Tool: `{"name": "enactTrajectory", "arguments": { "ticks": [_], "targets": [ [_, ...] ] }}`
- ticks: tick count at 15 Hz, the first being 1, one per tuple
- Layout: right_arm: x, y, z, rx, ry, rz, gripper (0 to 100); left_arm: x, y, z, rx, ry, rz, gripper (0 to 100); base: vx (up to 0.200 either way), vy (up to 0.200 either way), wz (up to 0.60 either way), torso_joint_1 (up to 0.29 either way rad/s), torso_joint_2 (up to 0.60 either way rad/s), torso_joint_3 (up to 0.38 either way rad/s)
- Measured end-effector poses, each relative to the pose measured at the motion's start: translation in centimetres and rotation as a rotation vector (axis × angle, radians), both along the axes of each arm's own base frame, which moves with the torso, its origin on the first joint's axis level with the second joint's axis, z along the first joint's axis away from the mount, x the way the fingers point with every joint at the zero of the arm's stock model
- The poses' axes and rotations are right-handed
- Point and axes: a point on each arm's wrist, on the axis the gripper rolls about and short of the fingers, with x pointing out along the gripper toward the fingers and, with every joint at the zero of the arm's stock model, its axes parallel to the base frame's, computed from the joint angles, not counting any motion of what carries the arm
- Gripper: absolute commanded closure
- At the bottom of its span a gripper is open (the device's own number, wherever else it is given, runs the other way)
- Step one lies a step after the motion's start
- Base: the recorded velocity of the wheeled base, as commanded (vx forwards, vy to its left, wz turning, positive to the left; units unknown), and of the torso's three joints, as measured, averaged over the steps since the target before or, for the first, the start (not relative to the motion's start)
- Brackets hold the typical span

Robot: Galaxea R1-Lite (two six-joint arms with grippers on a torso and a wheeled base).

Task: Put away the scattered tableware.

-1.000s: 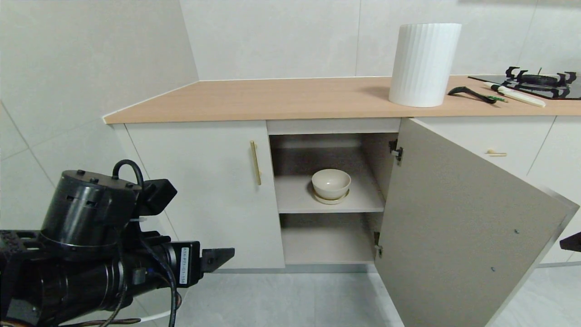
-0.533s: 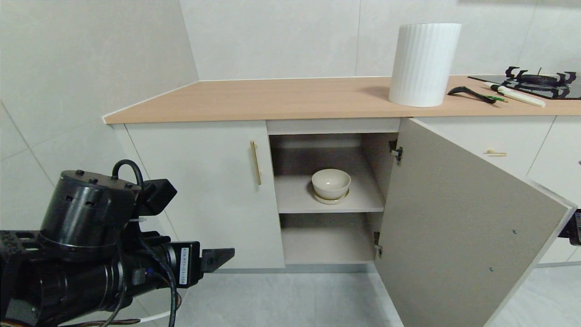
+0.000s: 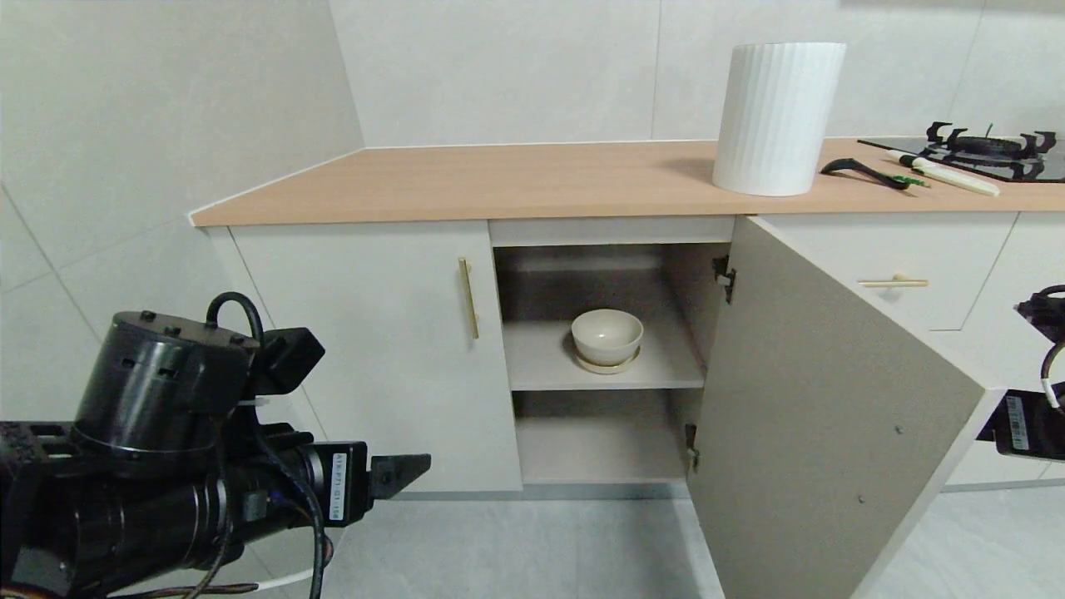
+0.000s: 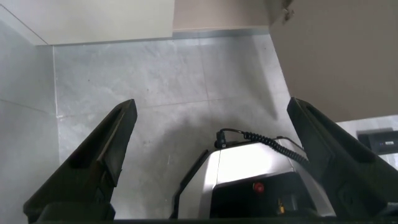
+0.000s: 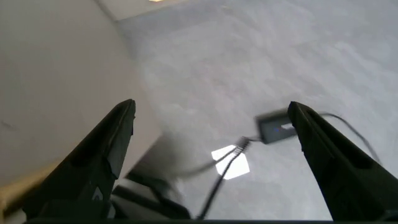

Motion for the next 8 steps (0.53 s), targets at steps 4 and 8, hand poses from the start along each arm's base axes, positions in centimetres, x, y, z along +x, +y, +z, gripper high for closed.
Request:
{"name": "enactTrajectory", "arguments": {
  "ticks": [4,8],
  "targets": [
    [0.1,2.9,-0.4,0.064,-0.002,0.056,0,0.0,0.0,0.0,-0.001,-0.002,0.0,0,0.0,0.0,0.0,0.0,0.0,0.0],
    [0.5,6.4,-1.4,0.147,-0.015,0.112,0,0.0,0.0,0.1,-0.003,-0.004,0.001,0,0.0,0.0,0.0,0.0,0.0,0.0]
  ]
}}
